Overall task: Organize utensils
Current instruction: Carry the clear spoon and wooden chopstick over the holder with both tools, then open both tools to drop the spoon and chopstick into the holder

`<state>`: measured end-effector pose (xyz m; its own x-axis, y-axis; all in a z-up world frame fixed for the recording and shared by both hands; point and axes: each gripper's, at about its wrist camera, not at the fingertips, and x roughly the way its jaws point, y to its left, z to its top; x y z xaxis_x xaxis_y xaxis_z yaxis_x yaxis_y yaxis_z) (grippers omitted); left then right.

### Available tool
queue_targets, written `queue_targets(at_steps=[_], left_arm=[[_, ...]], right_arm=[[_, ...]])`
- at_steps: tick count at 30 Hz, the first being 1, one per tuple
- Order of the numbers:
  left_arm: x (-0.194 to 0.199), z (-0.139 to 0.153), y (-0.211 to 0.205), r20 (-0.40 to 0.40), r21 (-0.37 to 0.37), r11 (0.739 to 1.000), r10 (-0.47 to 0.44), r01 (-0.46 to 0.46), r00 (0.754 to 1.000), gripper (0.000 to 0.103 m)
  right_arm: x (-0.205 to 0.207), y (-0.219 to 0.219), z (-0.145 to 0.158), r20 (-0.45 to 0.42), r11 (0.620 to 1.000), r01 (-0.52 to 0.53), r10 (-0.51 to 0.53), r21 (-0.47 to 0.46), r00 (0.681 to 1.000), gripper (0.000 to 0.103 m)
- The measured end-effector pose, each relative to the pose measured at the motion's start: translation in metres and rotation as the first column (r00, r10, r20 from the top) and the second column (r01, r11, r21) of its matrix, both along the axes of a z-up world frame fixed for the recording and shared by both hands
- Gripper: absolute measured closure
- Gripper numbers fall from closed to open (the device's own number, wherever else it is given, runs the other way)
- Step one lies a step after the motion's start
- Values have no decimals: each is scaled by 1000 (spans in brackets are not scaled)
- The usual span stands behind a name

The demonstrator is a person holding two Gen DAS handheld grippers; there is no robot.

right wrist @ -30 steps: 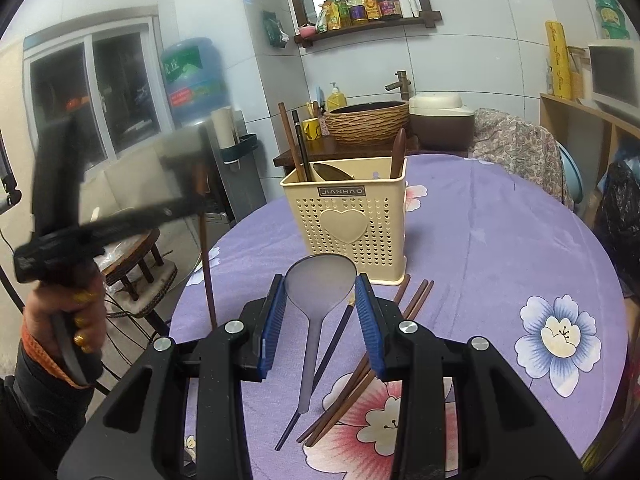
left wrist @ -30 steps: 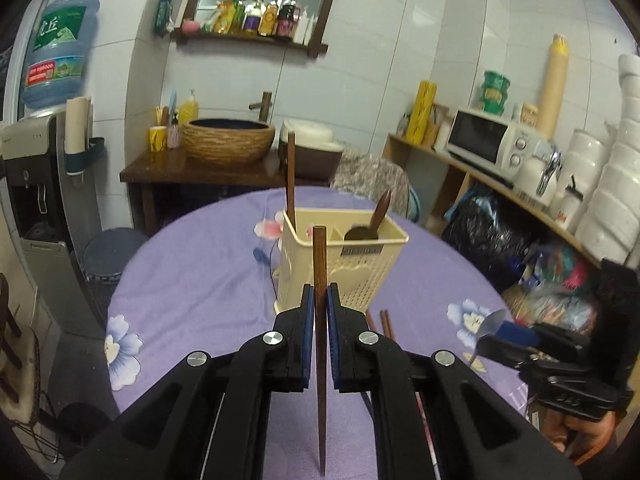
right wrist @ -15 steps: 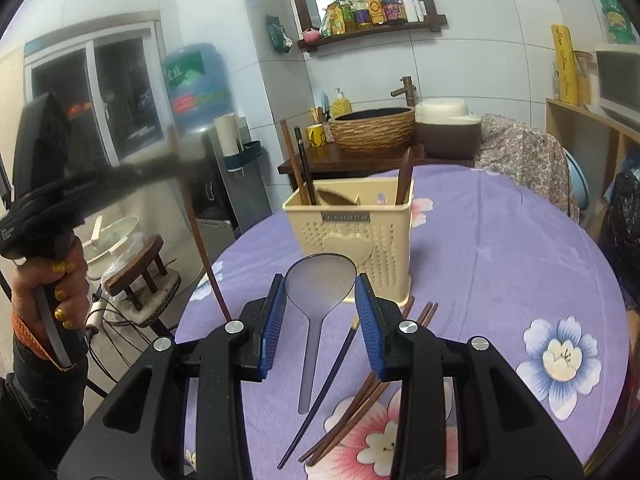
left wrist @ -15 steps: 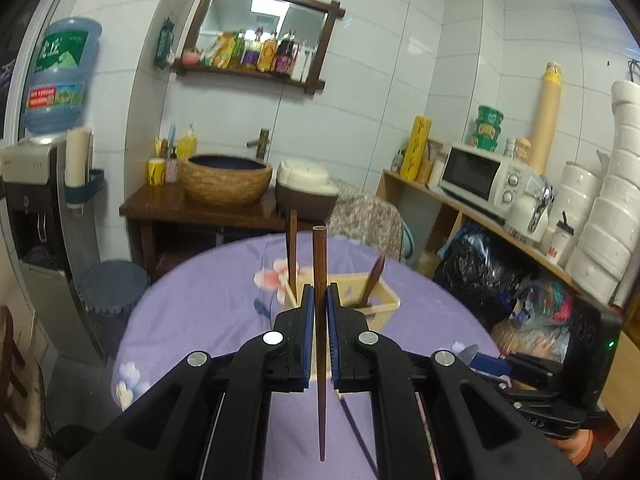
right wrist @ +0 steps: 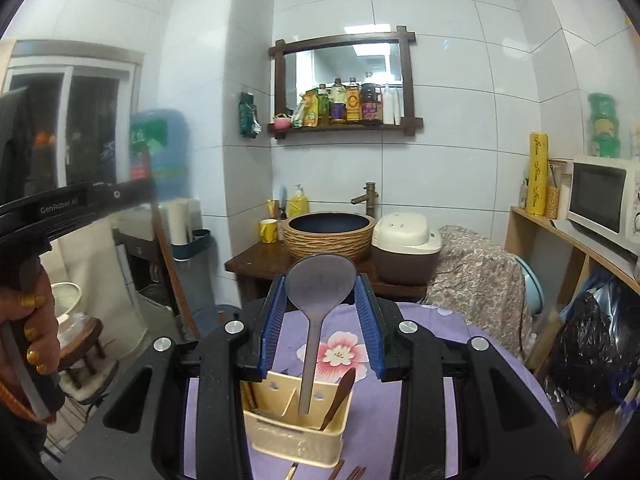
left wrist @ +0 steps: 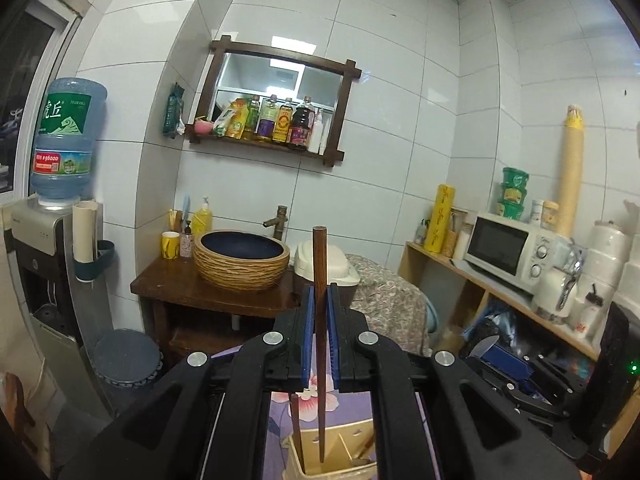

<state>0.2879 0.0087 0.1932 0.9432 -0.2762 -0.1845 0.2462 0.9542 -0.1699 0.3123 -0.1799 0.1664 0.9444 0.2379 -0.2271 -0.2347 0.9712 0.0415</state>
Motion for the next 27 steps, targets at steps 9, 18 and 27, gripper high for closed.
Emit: queue_targets(at_steps=[9, 18, 27], left_arm=[[10, -82, -8, -80, 29, 999, 35, -33, 996, 95], [17, -122, -5, -162, 40, 999, 22, -15, 987, 95], [8, -123, -4, -186, 45, 999, -3, 12, 983, 74]], right_arm=[[25, 9, -85, -103, 997, 28, -35, -66, 994, 67], [29, 6, -123, -169, 996, 31, -45, -83, 985, 67], [22, -1, -128, -182, 997, 44, -54, -58, 982, 49]])
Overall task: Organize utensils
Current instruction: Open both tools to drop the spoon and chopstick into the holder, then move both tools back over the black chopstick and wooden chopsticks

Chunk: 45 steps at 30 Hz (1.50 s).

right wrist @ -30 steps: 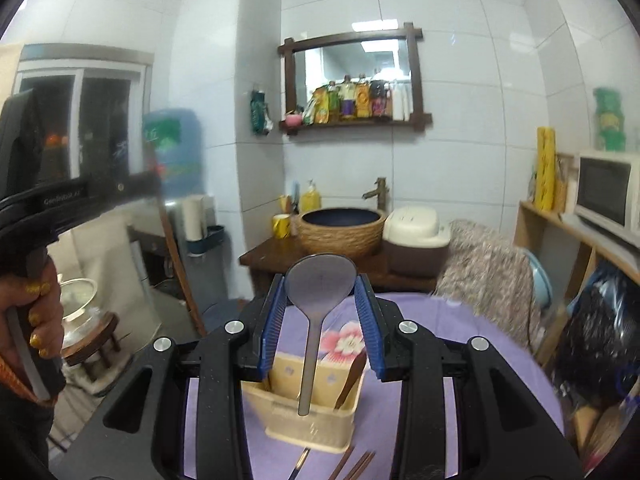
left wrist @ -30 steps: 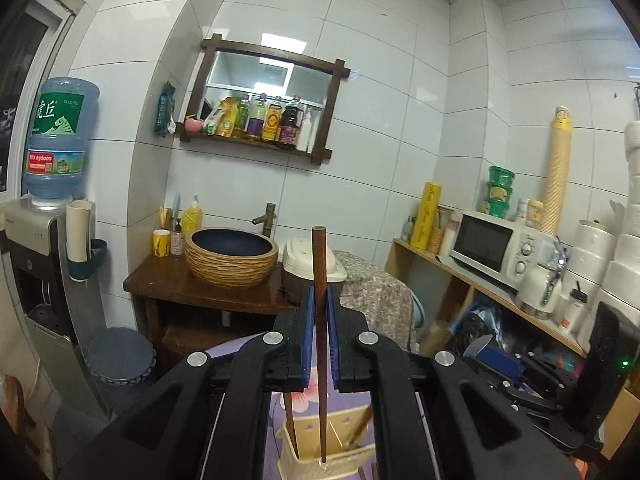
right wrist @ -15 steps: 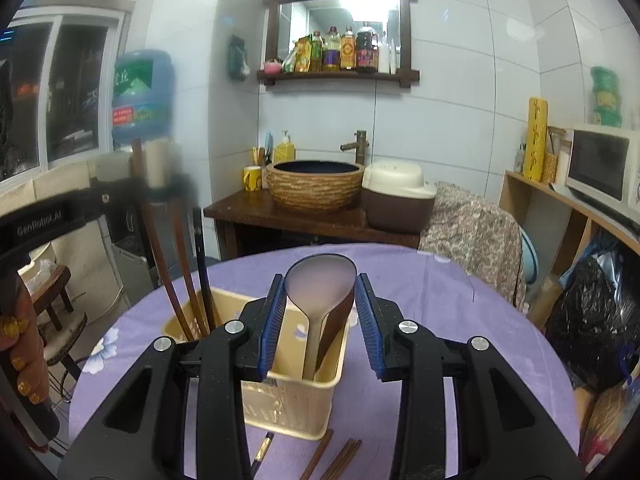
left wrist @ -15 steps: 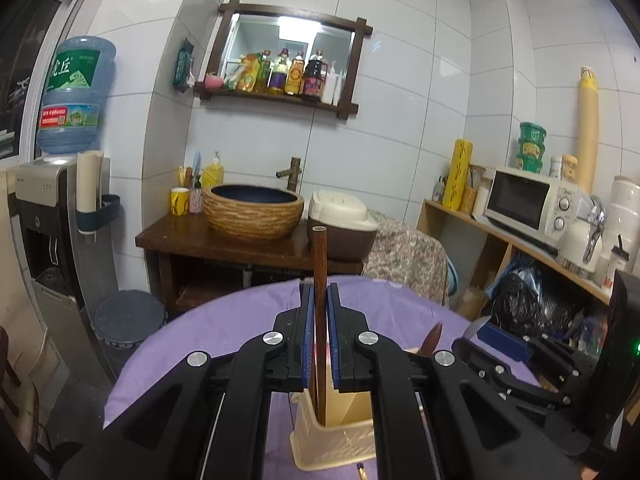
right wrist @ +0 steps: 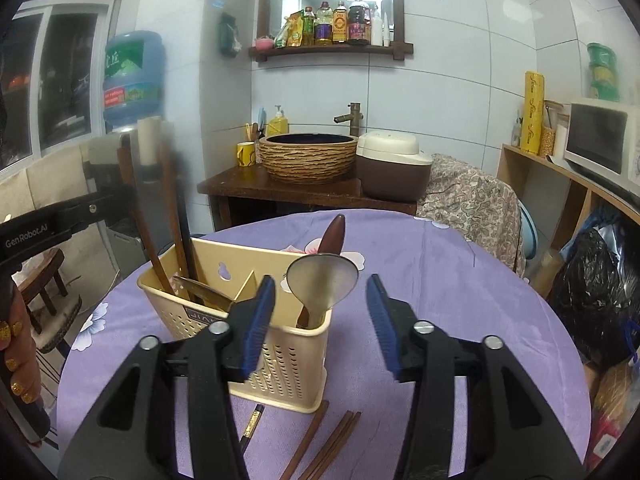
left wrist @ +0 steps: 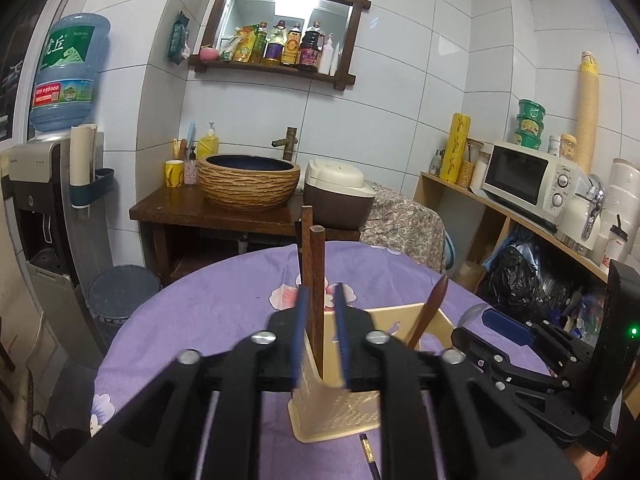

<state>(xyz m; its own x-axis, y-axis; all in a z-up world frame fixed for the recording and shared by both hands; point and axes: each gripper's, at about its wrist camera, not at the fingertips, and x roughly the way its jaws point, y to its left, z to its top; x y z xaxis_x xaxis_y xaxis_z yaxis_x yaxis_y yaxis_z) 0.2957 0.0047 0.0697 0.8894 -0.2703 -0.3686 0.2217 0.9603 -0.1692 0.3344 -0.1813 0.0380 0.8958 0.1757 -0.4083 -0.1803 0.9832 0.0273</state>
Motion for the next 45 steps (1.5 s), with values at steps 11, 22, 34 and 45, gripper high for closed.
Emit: queue_targets(at_steps=[11, 22, 34, 45], left_arm=[[-75, -52, 20, -83, 68, 997, 35, -30, 996, 29], [-93, -124, 22, -270, 110, 994, 55, -26, 961, 27], [-100, -134, 17, -289, 125, 992, 45, -9, 956, 26], [-99, -139, 9, -317, 129, 991, 20, 23, 948, 26]], right_arm=[[-62, -30, -38, -194, 991, 130, -131, -22, 972, 22], [-95, -12, -120, -416, 988, 127, -154, -93, 896, 14], [-87, 5, -133, -478, 983, 122, -173, -135, 861, 14], [-105, -52, -130, -480, 950, 241, -308, -199, 821, 14]])
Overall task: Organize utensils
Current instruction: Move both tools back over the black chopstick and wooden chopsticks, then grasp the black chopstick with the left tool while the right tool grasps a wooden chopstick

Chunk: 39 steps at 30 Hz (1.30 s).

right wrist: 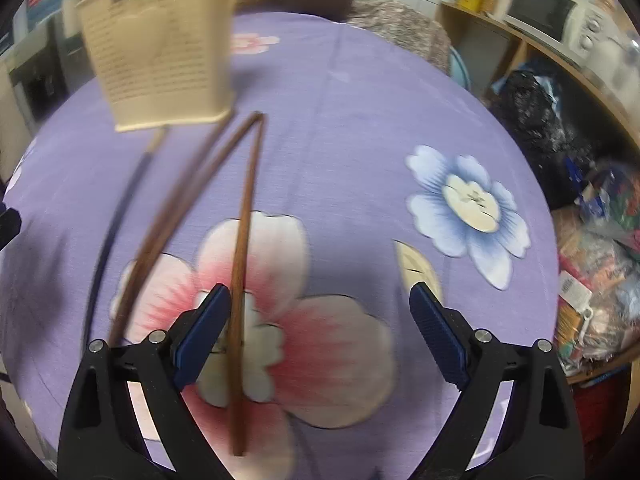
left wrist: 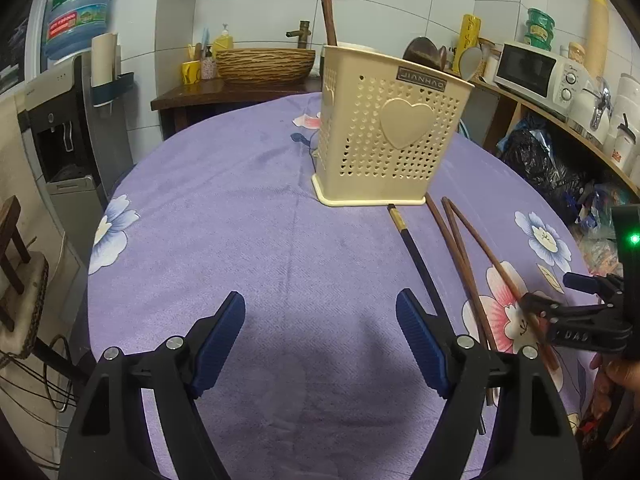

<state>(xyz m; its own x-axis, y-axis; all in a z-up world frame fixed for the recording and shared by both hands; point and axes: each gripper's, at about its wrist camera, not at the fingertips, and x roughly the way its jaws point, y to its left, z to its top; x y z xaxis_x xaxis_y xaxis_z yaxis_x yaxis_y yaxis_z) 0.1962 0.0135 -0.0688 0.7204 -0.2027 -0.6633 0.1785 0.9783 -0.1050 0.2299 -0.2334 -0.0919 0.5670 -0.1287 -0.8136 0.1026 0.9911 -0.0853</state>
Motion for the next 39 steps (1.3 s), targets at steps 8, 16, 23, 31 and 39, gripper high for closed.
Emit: queue_targets(at_steps=[8, 16, 23, 31, 39], left_arm=[[23, -4, -34, -85, -52, 991, -123, 119, 989, 42], [44, -27, -83, -146, 64, 982, -165, 176, 975, 60], [41, -27, -73, -137, 88, 984, -145, 158, 980, 94], [31, -26, -37, -146, 69, 989, -121, 132, 982, 95], [50, -17, -41, -158, 90, 983, -145, 160, 977, 46]], right_arm=[[-12, -20, 4, 95, 993, 13, -24, 118, 995, 14], [-15, -21, 4, 109, 989, -1, -15, 146, 994, 14], [-14, -18, 3, 110, 990, -17, 1, 142, 994, 14], [-5, -13, 4, 102, 980, -78, 60, 181, 993, 14], [18, -10, 14, 101, 966, -141, 121, 216, 987, 14]])
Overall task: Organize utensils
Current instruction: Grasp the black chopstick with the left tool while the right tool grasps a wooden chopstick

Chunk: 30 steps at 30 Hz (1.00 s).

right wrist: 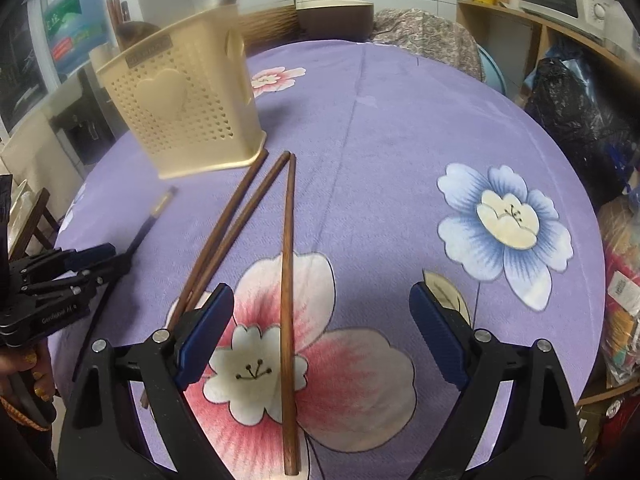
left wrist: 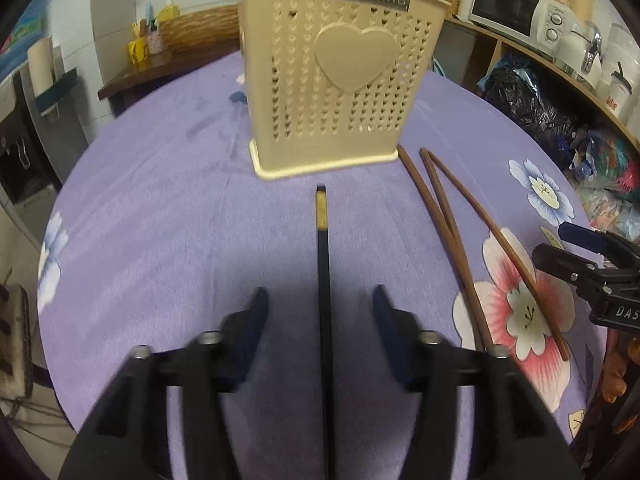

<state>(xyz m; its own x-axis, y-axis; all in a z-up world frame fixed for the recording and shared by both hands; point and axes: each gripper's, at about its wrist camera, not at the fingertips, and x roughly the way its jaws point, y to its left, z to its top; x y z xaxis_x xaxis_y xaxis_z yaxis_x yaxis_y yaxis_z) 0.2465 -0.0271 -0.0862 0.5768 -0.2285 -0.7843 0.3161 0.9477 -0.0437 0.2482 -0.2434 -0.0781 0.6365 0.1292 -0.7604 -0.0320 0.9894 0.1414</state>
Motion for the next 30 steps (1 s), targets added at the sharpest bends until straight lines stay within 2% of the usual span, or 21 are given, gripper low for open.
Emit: queue_targets(at_steps=[3, 5, 8, 13, 15, 19, 22, 24, 28, 30], left_arm=[[17, 0, -3, -11, 33, 999, -6, 7, 1000, 51], [30, -2, -7, -47, 24, 1000, -15, 16, 999, 61], [40, -4, -14, -58, 36, 999, -18, 20, 998, 65], [44, -5, -21, -40, 53, 999, -5, 7, 999, 74], [45, -5, -23, -38, 51, 999, 1, 1, 999, 78], [50, -5, -25, -29, 73, 997, 2, 0, 1000, 89], [54, -5, -28, -30, 74, 997, 8, -6, 1000, 95], [56, -5, -31, -24, 82, 997, 7, -5, 1000, 95], [56, -5, -36, -6, 94, 996, 8, -8, 1000, 95], [58, -5, -34, -7, 84, 996, 12, -11, 1000, 95]], right_arm=[[13, -1, 7, 6, 1000, -18, 18, -6, 1000, 20], [25, 0, 8, 3, 1000, -30, 30, 2, 1000, 24], [45, 4, 4, -14, 998, -58, 58, 22, 998, 34], [74, 19, -9, -60, 996, -89, 87, -19, 994, 57], [83, 25, -13, -71, 995, -102, 101, -19, 992, 62], [96, 39, -16, -79, 990, -99, 92, -100, 993, 75], [104, 41, -15, -84, 991, -91, 82, -102, 993, 88], [107, 43, -15, -82, 989, -88, 79, -115, 994, 94], [109, 44, -15, -71, 988, -89, 81, -126, 994, 97], [108, 41, -15, -65, 991, -88, 82, -101, 995, 97]])
